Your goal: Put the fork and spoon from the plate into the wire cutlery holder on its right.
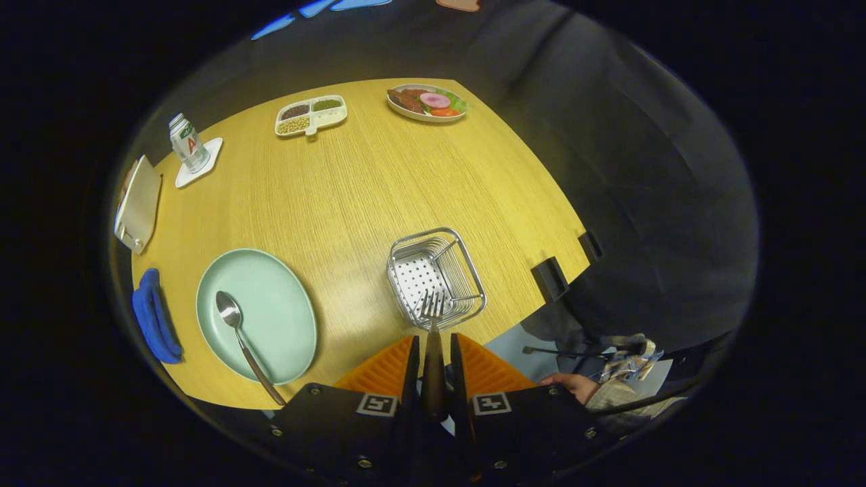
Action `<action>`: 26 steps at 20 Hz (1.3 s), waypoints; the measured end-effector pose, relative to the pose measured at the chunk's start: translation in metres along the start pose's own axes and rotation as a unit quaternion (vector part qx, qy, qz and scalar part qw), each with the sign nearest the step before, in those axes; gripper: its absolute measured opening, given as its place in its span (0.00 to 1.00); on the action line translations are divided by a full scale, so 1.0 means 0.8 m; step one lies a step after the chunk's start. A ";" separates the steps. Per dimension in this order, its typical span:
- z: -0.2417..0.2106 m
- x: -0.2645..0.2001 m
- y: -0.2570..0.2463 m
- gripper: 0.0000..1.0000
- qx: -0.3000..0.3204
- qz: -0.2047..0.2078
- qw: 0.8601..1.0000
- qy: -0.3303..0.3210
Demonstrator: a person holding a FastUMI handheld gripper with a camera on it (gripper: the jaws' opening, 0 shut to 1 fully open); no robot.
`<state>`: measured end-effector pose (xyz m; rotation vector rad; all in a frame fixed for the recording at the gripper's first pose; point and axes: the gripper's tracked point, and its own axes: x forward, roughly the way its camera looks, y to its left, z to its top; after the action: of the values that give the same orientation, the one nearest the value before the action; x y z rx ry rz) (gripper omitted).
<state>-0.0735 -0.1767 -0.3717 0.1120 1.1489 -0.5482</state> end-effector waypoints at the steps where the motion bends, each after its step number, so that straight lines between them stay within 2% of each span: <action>1: 0.003 -0.003 0.001 0.28 -0.002 0.001 1.000 -0.004; 13: 0.034 -0.036 0.017 0.28 -0.052 -0.001 0.997 -0.059; 19: 0.042 -0.050 0.051 0.28 -0.089 0.009 0.993 -0.076; 26: 0.036 -0.058 0.110 0.28 -0.161 0.027 0.983 -0.083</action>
<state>-0.0216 -0.0943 -0.3352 -0.1784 1.0544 -0.3122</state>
